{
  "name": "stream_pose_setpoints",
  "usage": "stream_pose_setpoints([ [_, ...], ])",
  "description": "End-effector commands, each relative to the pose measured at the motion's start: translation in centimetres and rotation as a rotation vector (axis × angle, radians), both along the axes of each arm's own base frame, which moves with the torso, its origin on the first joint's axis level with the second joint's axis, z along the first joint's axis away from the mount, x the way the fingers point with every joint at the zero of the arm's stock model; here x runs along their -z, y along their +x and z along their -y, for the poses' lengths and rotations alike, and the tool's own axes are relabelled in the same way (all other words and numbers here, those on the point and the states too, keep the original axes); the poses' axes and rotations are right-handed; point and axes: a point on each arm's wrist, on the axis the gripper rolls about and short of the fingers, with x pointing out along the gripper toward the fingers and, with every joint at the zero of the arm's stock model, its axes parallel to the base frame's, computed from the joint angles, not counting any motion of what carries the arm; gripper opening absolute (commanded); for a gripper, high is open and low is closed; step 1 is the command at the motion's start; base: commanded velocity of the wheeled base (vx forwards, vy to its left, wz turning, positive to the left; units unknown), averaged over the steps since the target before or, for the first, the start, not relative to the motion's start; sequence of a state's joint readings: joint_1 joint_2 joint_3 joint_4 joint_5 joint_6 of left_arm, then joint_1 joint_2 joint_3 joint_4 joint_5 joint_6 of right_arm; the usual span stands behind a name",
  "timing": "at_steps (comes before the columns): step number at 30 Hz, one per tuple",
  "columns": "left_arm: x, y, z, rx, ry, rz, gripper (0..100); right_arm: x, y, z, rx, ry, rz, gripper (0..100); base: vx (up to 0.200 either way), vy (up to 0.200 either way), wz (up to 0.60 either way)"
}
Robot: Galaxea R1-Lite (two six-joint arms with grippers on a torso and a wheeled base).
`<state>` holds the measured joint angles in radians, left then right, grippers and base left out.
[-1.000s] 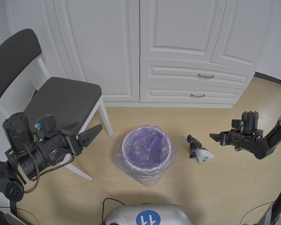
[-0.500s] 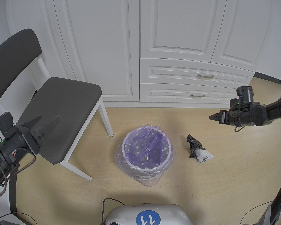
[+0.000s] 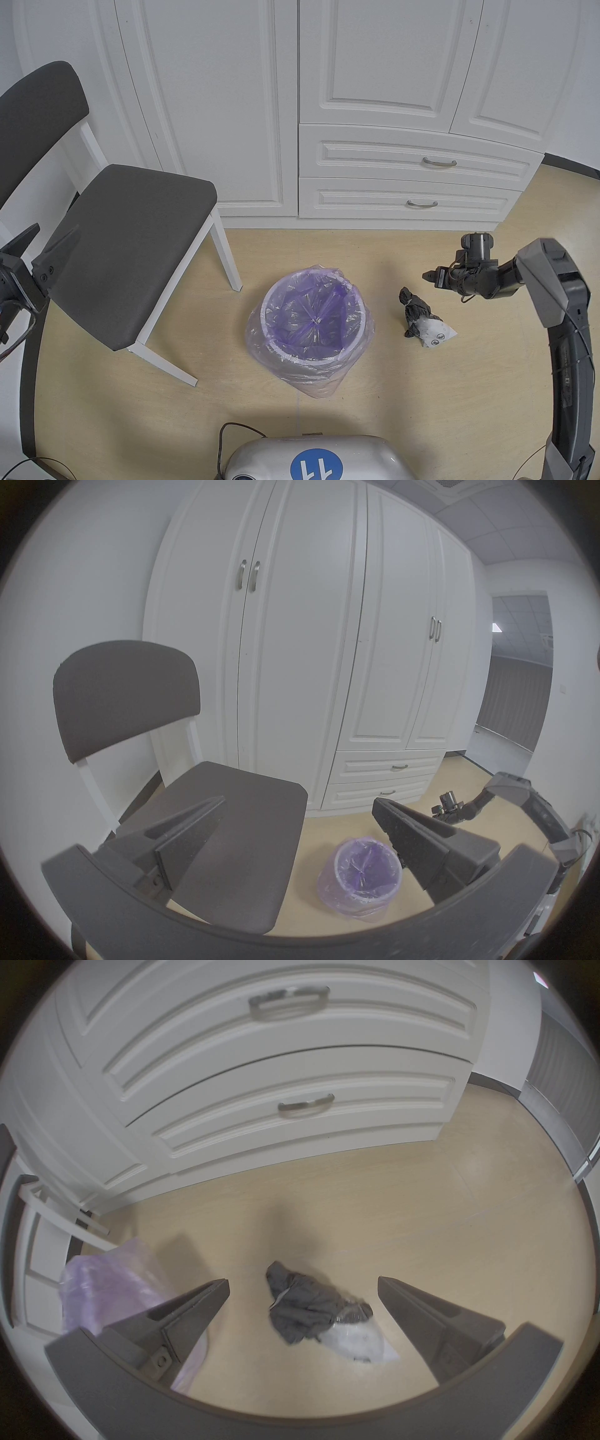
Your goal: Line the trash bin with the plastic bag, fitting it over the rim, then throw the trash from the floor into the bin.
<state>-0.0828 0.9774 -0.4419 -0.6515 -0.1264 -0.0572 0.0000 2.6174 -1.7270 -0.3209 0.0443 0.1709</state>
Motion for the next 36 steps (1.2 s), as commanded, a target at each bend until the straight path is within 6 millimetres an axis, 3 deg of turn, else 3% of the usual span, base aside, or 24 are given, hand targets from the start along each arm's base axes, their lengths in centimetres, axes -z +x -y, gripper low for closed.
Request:
stream_pose_setpoints([
  [1,-0.7,-0.8,-0.1,-0.010,0.032,0.045,100,10.5,2.1,2.0,0.043,0.019,-0.031,100,0.000,0.000,0.00],
  [7,-0.4,-0.5,0.0,-0.002,0.033,0.025,100,11.6,2.7,1.9,0.038,0.019,-0.013,100,0.000,0.000,0.00],
  [10,-0.3,0.0,0.1,0.001,0.035,0.010,100,13.3,2.3,1.6,0.028,0.008,-0.055,100,0.000,0.000,0.00],
  [17,-0.2,0.0,0.1,0.003,0.035,0.007,100,14.8,2.0,1.3,-0.029,-0.019,-0.069,100,0.000,0.000,0.00],
  [36,-0.3,-0.2,0.2,0.017,0.034,0.011,100,15.7,0.9,1.5,-0.033,-0.030,-0.240,100,0.000,0.000,0.00],
])
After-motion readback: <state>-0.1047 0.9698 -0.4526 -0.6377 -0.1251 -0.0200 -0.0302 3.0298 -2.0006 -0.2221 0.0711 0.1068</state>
